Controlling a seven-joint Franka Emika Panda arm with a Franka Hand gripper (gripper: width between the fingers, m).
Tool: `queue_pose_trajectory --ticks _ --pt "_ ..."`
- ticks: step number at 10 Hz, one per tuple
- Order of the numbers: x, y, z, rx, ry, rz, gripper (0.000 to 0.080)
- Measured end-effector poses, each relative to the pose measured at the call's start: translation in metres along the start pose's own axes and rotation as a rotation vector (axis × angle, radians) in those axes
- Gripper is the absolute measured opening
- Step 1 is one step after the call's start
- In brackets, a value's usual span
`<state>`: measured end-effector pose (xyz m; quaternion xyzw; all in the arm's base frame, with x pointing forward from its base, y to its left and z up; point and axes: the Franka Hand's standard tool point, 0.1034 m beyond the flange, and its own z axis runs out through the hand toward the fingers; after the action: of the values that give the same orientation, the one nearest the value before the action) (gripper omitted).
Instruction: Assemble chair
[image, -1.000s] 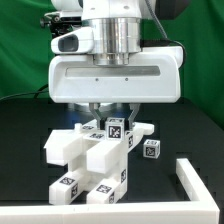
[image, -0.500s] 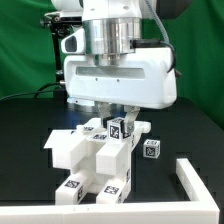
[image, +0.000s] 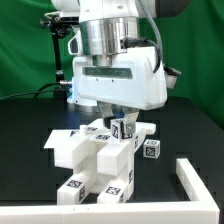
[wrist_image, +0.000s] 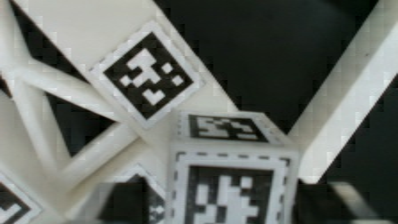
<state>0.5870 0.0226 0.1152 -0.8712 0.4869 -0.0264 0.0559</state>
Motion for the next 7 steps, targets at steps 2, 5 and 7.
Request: queue_pose_trajectory --ticks 2,5,7 --pt "-0.007 -0.001 0.001 -0.037 -0.027 -0.427 0.0614" --pt "-0.013 0.003 0.004 -0.042 -0.033 -0.656 0.0647" --pt "-0.013 0.003 0.004 -0.048 -0.027 -0.862 0.0649"
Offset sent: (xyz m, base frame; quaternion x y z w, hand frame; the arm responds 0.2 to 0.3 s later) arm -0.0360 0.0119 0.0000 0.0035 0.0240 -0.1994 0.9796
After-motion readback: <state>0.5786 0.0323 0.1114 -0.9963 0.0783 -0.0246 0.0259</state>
